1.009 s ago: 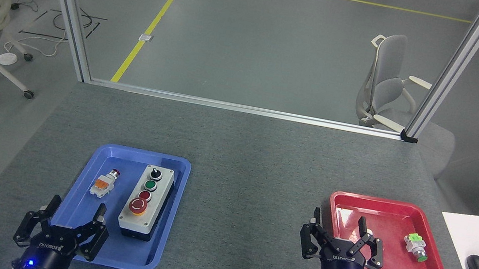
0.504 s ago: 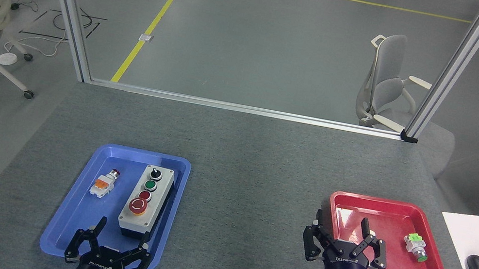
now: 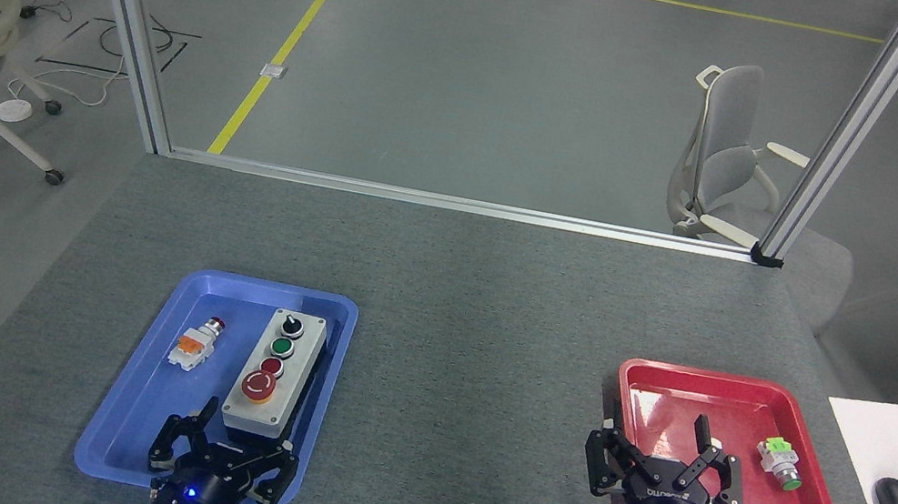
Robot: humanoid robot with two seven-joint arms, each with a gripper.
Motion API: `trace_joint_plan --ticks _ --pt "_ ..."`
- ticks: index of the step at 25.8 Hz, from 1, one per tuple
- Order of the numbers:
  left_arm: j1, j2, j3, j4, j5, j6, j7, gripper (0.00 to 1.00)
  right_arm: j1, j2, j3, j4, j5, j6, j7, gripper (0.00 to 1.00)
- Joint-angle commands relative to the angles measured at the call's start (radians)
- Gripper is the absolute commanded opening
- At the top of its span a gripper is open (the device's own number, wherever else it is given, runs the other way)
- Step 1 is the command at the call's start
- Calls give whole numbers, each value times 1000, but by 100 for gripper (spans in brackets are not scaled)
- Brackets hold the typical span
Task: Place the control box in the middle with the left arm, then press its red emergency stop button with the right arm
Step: 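Close the left gripper on the near end of the control box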
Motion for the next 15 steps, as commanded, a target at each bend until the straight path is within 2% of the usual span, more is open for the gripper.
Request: trace_joint_plan --ticks 1,10,14,15 --pt "-22 0 -1 30 6 6 -1 98 0 -3 1 1 -1 -1 -3 98" --pt "-125 -20 1 197 15 6 8 99 11 1 6 -13 -1 1 -6 98" --pt "-162 -36 1 218 17 6 5 98 9 -3 0 -2 -1 1 -3 98" --pt "-166 -39 1 220 17 6 3 94 9 -3 -2 -1 -5 1 -3 98"
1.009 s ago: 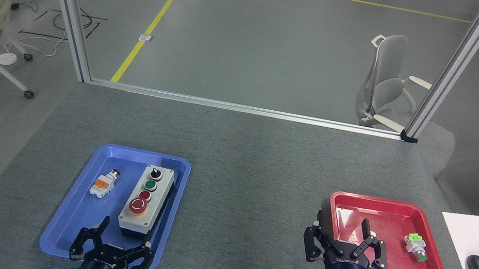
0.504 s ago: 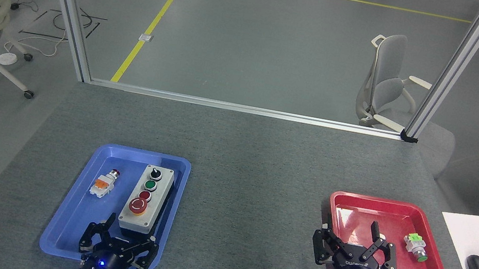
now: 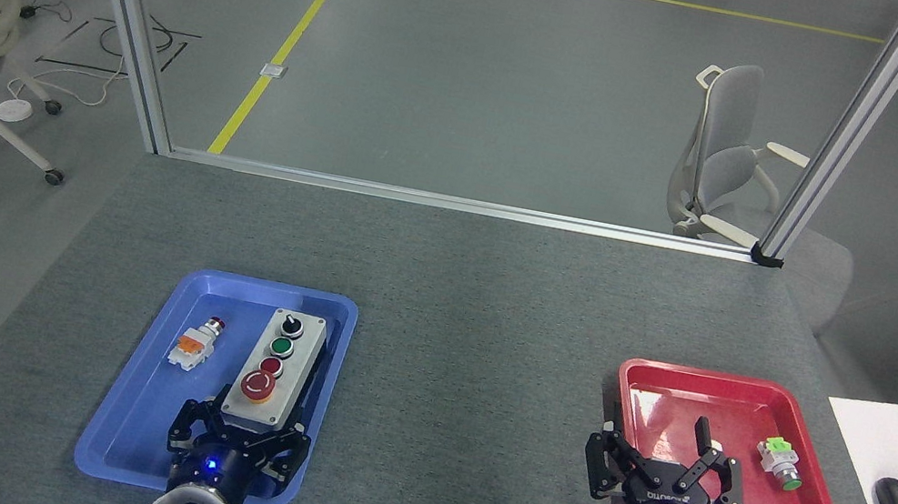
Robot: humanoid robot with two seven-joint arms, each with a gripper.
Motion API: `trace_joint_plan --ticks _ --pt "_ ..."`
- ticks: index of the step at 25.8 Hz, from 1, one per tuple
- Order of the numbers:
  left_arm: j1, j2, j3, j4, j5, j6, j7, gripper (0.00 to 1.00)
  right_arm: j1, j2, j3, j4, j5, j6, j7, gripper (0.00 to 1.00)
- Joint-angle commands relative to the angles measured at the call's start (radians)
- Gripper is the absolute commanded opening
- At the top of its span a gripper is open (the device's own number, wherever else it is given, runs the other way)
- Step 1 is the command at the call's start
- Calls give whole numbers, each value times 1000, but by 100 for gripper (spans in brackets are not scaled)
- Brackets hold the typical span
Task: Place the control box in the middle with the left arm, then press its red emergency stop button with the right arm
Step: 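Lift the control box out of the blue tray and carry it toward the table middle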
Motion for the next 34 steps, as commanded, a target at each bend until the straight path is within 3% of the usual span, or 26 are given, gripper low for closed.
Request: trace_joint_plan --ticks 1,4,6,8,9,14,17,21,27,31,34 --pt "-26 -13 0 15 1 0 -6 87 0 -1 -5 6 -8 0 5 98" --pt "-28 -10 0 16 4 -8 -10 69 0 -1 0 3 -10 1 5 98" --pt "-30 0 0 16 10 -18 -12 43 1 -1 1 -6 -8 1 5 98" --pt "-31 4 0 16 11 -51 -12 3 3 2 4 -14 -10 3 5 98" --pt "-31 4 8 16 20 -74 -12 0 3 2 4 -17 -8 3 5 98" --pt "-60 15 18 -37 163 -104 -10 0 3 2 4 -15 -8 3 5 98" --pt "-85 72 18 -117 229 -104 -12 0 4 0 3 -15 -8 3 6 98" --pt "-82 82 15 -212 254 -106 -10 0 4 0 3 -15 -8 3 6 98" --pt "-105 -39 -152 -232 220 -41 -12 0 4 0 3 -15 -10 1 9 98" --pt "-169 -141 -268 -110 157 17 -12 0 4 2 4 -15 -10 1 9 98" --pt "-201 -152 -371 -13 137 55 -12 0 6 0 4 -15 -10 0 8 98"
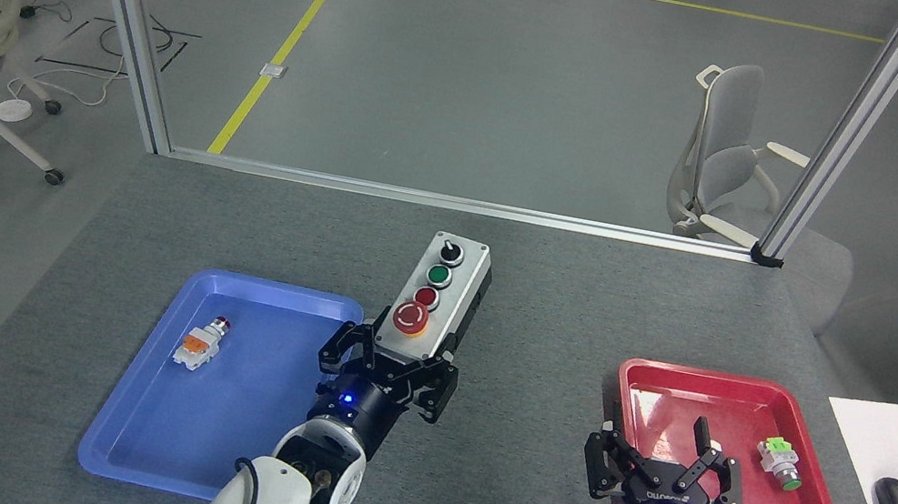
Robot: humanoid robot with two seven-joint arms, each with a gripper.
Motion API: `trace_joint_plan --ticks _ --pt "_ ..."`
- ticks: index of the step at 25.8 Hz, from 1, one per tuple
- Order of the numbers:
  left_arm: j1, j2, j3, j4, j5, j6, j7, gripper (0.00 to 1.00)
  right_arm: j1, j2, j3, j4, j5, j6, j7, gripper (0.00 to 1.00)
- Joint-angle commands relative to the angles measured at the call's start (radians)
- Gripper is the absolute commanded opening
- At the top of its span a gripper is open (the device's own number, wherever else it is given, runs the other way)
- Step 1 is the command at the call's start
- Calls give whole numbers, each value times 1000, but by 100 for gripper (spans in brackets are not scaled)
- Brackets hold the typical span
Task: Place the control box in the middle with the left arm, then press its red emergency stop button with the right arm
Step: 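Lift the control box out of the blue tray and carry it toward the table middle, then lower the control box onto the table between the two trays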
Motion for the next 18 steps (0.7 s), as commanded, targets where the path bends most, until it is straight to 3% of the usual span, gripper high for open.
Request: trace_joint_plan --ticks 1,4,11,18 --pt "-43 -27 -155 104 -22 54 -2 0 1 0 1 0 0 -3 -2 98" --pt "-57 -27 -263 155 -16 103 -2 0 1 3 -1 0 0 -1 -2 98" --pt "-58 -27 -412 247 -10 106 -2 0 4 4 2 0 0 -1 -2 98" --pt "-58 -29 -425 262 -8 100 -2 0 6 6 4 0 0 -1 0 98"
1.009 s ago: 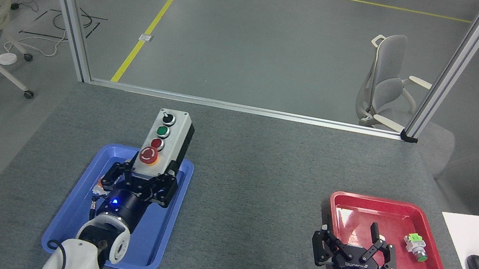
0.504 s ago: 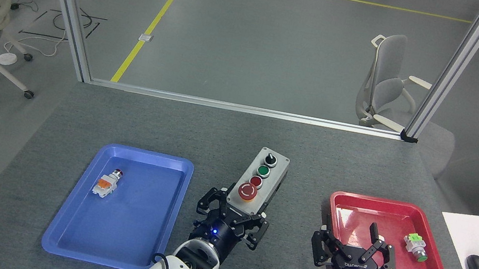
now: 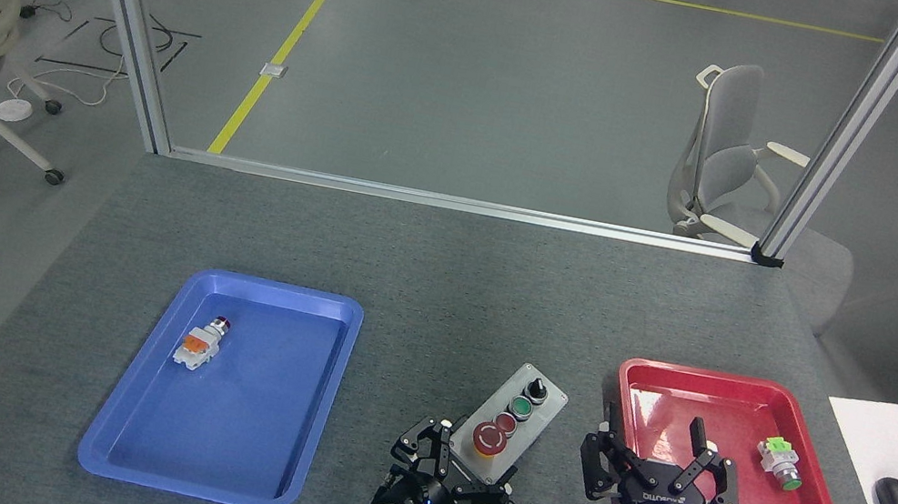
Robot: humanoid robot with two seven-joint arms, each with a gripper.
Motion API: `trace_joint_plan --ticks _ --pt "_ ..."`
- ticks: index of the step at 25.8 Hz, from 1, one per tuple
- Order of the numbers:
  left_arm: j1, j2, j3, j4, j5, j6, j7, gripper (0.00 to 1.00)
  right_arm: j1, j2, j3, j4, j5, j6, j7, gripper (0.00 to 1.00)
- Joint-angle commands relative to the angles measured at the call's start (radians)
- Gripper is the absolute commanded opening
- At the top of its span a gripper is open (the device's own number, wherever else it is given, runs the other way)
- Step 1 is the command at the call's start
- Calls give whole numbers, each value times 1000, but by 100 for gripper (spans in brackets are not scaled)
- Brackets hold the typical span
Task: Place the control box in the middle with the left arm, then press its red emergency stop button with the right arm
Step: 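Lower the control box onto the table between the two trays, then open the left gripper, withdraw it, and move the right gripper toward the box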
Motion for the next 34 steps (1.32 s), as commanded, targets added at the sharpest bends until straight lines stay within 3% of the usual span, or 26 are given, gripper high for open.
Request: trace_joint_plan --ticks 1,7,14,17,22,26,30,34 --pt "0 0 -5 4 0 -7 0 0 1 0 2 1 0 0 1 98" --pt "-1 0 -9 20 2 -9 -31 1 -1 2 20 4 3 -1 1 97" --pt "-1 0 -10 20 2 -6 -61 33 -1 5 28 4 3 -4 1 89" --pt "0 1 -10 13 2 2 -61 51 -1 6 32 4 3 -3 1 88" --pt "0 3 -1 6 0 5 -60 94 -1 11 34 2 5 -3 1 86" --pt "14 14 4 -54 0 -3 -60 98 -1 11 34 5 5 -3 1 86" --pt "80 145 18 -211 3 -10 -60 98 -1 11 34 7 3 -4 1 81" --pt "204 297 50 -430 6 -13 -60 99 0 8 35 7 3 -21 2 53"
